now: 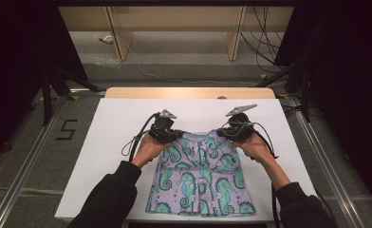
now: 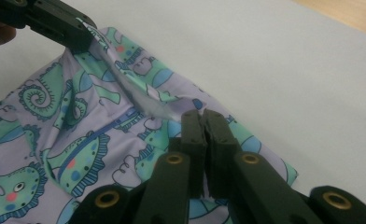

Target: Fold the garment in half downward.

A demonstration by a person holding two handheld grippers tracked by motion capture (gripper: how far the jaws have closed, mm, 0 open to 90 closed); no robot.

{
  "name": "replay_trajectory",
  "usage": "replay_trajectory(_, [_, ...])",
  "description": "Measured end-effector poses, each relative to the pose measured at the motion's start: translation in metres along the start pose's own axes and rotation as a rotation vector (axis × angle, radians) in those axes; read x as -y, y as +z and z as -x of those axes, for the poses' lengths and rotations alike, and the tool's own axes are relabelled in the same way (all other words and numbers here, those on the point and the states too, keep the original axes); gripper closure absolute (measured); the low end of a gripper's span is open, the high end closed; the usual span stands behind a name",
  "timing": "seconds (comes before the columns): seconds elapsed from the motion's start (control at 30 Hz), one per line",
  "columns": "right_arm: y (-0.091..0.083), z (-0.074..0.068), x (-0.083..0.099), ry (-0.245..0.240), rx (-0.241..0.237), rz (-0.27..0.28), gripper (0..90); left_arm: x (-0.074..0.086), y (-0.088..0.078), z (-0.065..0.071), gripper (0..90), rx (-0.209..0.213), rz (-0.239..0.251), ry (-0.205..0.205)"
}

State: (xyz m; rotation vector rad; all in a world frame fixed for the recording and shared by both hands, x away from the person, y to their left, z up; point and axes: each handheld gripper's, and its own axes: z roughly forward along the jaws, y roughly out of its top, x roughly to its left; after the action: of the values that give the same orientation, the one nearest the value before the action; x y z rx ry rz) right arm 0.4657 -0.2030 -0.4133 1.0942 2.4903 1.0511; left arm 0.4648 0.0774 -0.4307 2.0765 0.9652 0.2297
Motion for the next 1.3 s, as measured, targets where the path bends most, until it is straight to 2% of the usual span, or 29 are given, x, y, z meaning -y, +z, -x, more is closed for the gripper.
replay_trajectory(0.13, [-0.010, -0.008, 0.000, -0.019, 0.004, 0.024, 88.3, -0.002, -0.013, 0.008, 87.3, 0.017, 0.033, 0.018])
replay_trajectory(0.2, [-0.017, -0.012, 0.000, -0.026, 0.003, 0.036, 88.3, -0.002, -0.019, 0.012, 87.3, 0.036, 0.049, 0.014])
replay_trajectory(0.37, [-0.034, -0.024, 0.006, -0.051, 0.014, 0.072, 88.3, 0.001, -0.035, 0.026, 87.3, 0.050, 0.077, 0.045])
replay_trajectory(0.53, [-0.054, -0.039, 0.018, -0.080, 0.023, 0.106, 88.3, 0.014, -0.054, 0.041, 87.3, 0.064, 0.108, 0.075])
replay_trajectory(0.63, [-0.064, -0.049, 0.028, -0.089, 0.026, 0.124, 88.3, 0.025, -0.063, 0.047, 87.3, 0.106, 0.135, 0.078])
replay_trajectory(0.83, [-0.074, -0.070, 0.043, -0.113, 0.025, 0.132, 88.3, 0.042, -0.073, 0.058, 87.2, 0.133, 0.138, 0.090])
replay_trajectory(0.97, [-0.080, -0.086, 0.053, -0.150, 0.056, 0.130, 88.3, 0.053, -0.079, 0.066, 87.1, 0.141, 0.143, 0.116])
replay_trajectory(1.17, [-0.087, -0.100, 0.072, -0.143, 0.041, 0.130, 88.2, 0.078, -0.085, 0.074, 87.0, 0.142, 0.138, 0.119])
replay_trajectory(1.3, [-0.088, -0.107, 0.082, -0.139, 0.025, 0.113, 88.2, 0.090, -0.086, 0.079, 87.1, 0.152, 0.109, 0.126])
